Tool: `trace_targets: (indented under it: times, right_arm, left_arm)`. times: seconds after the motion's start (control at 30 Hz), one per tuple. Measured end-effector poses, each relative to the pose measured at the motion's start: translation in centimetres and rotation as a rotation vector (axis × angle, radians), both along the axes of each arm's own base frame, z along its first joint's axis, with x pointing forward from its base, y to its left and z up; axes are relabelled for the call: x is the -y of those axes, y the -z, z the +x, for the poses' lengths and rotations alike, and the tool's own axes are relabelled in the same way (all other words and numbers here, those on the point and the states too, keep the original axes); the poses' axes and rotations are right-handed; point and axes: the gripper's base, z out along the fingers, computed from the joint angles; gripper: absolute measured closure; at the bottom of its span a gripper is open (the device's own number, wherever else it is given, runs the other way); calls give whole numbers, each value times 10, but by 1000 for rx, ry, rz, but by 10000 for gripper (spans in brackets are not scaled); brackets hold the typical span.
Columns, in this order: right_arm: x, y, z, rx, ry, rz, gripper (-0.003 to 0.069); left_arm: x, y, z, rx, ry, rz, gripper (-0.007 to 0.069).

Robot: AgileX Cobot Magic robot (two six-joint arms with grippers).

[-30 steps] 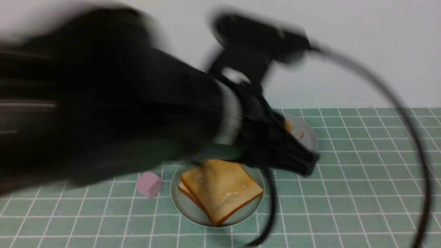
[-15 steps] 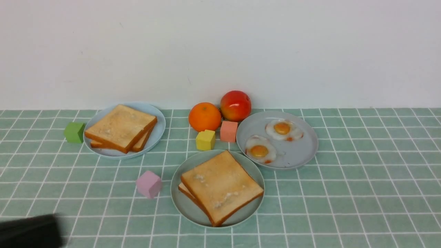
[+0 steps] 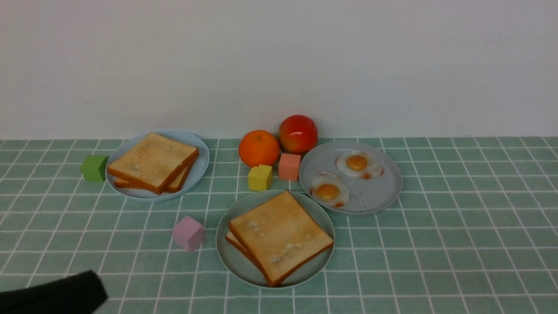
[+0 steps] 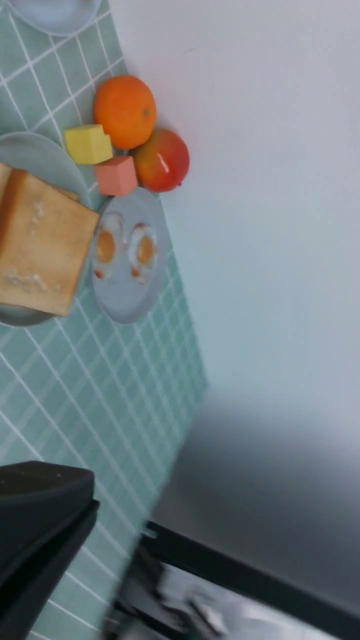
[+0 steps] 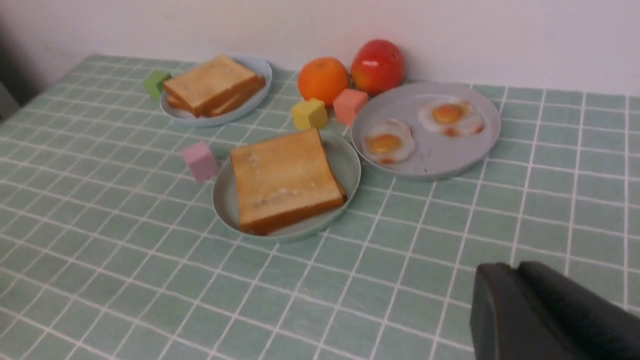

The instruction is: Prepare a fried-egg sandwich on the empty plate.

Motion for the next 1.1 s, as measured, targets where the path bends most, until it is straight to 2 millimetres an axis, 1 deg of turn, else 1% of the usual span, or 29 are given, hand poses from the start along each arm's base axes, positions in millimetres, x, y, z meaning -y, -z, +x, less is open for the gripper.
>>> trace_targets:
  times: [0.17, 0.33, 0.57, 0.7, 0.77, 0.8, 0.83, 0.87, 0.93, 0.97, 1.0, 1.03, 1.1]
  right_arm:
    - [0, 1, 2, -2, 9, -14, 585]
    - [0, 2, 2, -2, 9, -14, 576]
    - [-1, 4, 3, -2, 11, -16, 569]
    - [0, 9, 4, 1, 81, -10, 573]
    - [-2, 24, 8, 1, 162, 1, 617]
    - [-3, 27, 10, 10, 173, 1, 627]
    - [-5, 41, 15, 19, 215, -10, 659]
    - [-6, 51, 19, 36, 232, -30, 669]
    - [-6, 79, 26, 64, 279, -48, 673]
    - [-6, 87, 27, 77, 291, -57, 673]
    - [-7, 105, 28, 76, 300, -52, 673]
    - [-7, 112, 28, 75, 304, -50, 673]
    - [-7, 135, 31, 62, 312, -50, 674]
  left_arm:
    - [14, 7, 5, -16, 2, 97, 638]
    - [23, 13, 8, -33, 3, 156, 638]
    - [29, 16, 10, -45, 5, 191, 638]
    - [29, 17, 10, -46, 6, 195, 638]
    - [29, 17, 10, -46, 6, 197, 638]
    - [29, 17, 10, -46, 6, 197, 638]
    - [30, 17, 10, -46, 6, 198, 637]
    - [30, 17, 10, -46, 6, 198, 638]
    - [30, 17, 10, -46, 6, 198, 638]
    - [30, 17, 10, -46, 6, 198, 638]
    - [30, 17, 10, -46, 6, 198, 638]
    - [30, 17, 10, -46, 6, 198, 638]
    - [29, 17, 10, -46, 5, 198, 638]
